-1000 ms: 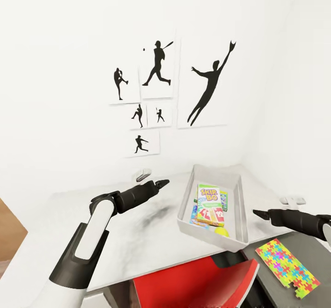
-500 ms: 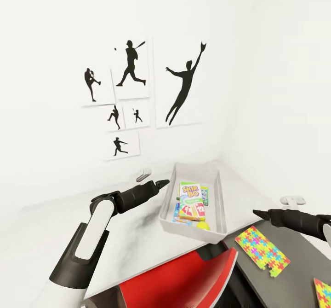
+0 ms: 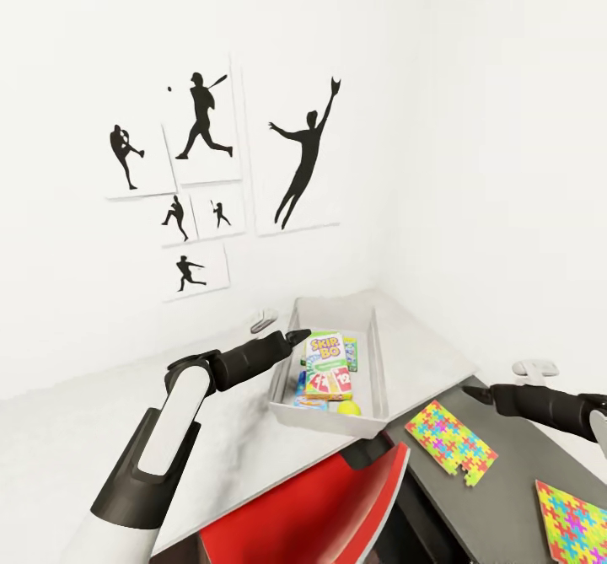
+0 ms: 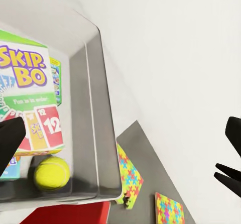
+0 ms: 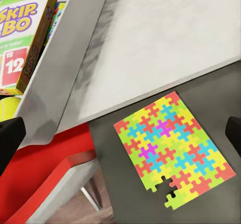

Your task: Put all the toys in the child's room - the three board games (two on the bed and one on the table), the two jigsaw puzzles on the table, and the tennis ball on the table - inside the toy box on the table in the child's room.

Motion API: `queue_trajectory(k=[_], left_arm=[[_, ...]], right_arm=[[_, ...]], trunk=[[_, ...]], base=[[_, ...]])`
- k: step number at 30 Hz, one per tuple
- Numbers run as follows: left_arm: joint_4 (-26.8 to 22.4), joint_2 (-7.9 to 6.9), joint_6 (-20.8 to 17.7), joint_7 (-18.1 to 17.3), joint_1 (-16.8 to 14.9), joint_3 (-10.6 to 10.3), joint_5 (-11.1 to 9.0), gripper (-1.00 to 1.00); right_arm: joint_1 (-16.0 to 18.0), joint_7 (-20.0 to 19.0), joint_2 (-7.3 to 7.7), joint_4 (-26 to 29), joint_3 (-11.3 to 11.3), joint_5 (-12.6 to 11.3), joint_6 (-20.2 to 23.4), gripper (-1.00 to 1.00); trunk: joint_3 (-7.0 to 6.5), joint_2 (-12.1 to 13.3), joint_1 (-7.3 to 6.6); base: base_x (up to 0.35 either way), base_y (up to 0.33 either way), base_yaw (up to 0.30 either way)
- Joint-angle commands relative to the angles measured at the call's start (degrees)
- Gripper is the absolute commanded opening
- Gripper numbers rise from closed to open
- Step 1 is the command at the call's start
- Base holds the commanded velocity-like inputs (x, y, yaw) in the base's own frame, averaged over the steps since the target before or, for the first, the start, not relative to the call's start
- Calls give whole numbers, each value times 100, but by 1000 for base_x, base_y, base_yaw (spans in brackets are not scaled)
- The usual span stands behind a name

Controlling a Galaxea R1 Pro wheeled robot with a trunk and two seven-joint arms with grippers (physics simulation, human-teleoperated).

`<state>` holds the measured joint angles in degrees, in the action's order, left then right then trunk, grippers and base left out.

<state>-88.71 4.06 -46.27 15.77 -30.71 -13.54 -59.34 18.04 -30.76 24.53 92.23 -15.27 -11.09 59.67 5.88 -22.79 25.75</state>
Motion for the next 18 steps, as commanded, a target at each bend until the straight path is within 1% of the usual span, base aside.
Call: queue_trajectory(k=[1, 13, 18], left_arm=[[-6, 1, -14, 57, -6, -1, -59, 100], [-6, 0, -14, 57, -6, -2, -54, 100], [-6, 3, -14, 55, -12, 5, -67, 100]], right_arm=[[7, -18, 2, 1, -7, -4, 33, 100], [3, -30, -14, 4, -13, 1, 33, 100], [5, -27, -34, 5, -16, 2, 33, 100]], trunk=[[13, -13, 4], [13, -13, 4], [13, -13, 4]], base=[[0, 0, -31], [0, 1, -12], [0, 154, -55]])
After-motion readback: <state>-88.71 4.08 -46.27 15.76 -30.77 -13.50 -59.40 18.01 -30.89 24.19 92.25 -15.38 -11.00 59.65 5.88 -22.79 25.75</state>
